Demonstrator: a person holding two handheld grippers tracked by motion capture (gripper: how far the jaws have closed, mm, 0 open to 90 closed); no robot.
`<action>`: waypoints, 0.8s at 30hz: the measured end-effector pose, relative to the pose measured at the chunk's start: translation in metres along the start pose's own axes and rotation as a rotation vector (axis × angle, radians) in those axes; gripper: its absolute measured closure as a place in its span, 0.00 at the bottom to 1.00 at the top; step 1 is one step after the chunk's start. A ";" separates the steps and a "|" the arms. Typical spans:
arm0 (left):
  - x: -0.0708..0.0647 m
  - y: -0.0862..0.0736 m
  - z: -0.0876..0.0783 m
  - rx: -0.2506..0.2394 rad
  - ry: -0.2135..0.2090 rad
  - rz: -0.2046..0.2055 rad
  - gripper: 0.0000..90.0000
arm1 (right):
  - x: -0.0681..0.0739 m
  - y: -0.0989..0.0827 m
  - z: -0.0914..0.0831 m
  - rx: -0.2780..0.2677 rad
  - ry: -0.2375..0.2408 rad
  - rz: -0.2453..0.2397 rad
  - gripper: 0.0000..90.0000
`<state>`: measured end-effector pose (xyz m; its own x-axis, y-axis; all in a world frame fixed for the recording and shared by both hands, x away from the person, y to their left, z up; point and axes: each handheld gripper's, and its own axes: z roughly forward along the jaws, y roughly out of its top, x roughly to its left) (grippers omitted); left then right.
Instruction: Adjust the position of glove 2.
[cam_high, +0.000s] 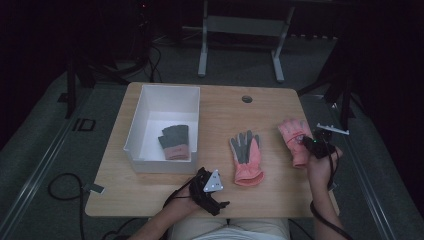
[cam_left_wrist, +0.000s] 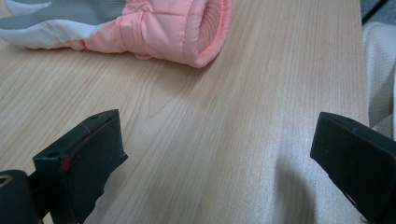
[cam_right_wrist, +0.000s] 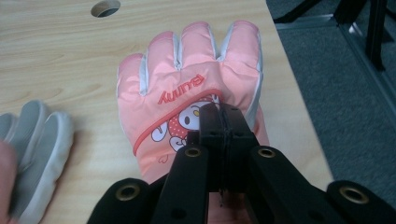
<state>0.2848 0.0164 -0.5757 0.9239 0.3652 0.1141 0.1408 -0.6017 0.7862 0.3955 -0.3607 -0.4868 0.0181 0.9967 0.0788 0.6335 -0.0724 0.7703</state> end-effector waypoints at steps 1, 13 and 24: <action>0.000 0.000 0.000 0.001 0.001 0.001 0.02 | 0.000 -0.006 -0.003 -0.006 0.004 0.025 0.99; -0.001 0.000 -0.001 0.005 -0.006 0.017 0.02 | 0.015 -0.046 -0.005 0.001 -0.036 0.071 0.98; -0.002 0.000 -0.001 0.007 -0.014 0.021 0.02 | 0.009 -0.056 0.007 0.022 -0.052 0.053 0.85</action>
<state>0.2828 0.0165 -0.5752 0.9316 0.3424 0.1217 0.1238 -0.6139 0.7796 0.3659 -0.3476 -0.5334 0.0920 0.9921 0.0856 0.6476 -0.1249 0.7517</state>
